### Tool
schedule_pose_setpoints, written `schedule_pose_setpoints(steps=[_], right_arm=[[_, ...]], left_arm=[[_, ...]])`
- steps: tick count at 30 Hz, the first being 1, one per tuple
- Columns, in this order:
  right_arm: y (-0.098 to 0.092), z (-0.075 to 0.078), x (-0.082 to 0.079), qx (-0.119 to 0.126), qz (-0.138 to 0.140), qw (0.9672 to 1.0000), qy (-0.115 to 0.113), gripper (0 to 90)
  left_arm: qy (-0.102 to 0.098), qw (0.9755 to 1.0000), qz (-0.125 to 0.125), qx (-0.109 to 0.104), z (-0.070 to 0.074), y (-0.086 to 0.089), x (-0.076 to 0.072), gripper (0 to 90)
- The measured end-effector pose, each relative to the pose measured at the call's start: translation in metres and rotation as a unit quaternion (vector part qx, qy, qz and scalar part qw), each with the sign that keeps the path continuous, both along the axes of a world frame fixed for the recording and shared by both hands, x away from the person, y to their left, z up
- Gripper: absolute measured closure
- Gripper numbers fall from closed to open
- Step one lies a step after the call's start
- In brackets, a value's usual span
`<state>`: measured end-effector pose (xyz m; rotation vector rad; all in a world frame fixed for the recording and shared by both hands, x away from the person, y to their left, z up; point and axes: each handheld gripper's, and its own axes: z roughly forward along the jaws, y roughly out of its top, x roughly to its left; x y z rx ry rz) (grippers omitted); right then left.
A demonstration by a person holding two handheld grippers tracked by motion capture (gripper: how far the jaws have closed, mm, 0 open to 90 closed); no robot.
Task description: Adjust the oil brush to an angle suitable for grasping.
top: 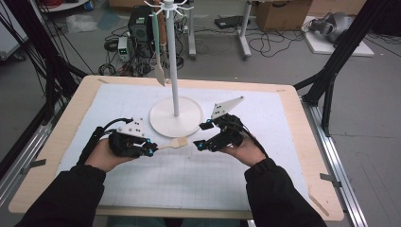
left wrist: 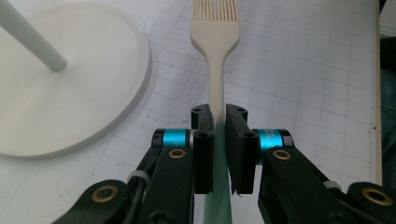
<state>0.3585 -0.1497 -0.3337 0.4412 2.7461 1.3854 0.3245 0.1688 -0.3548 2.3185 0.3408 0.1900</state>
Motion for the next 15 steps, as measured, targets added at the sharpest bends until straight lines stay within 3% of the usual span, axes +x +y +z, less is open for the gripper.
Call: schedule_pose_setpoints(steps=[15], right_arm=[[0.012,-0.008,-0.001,-0.003,0.031,0.9995,0.003,26.5]], left_arm=[[-0.008,0.9994,-0.033,-0.006,0.017,-0.022,-0.002,81.6]])
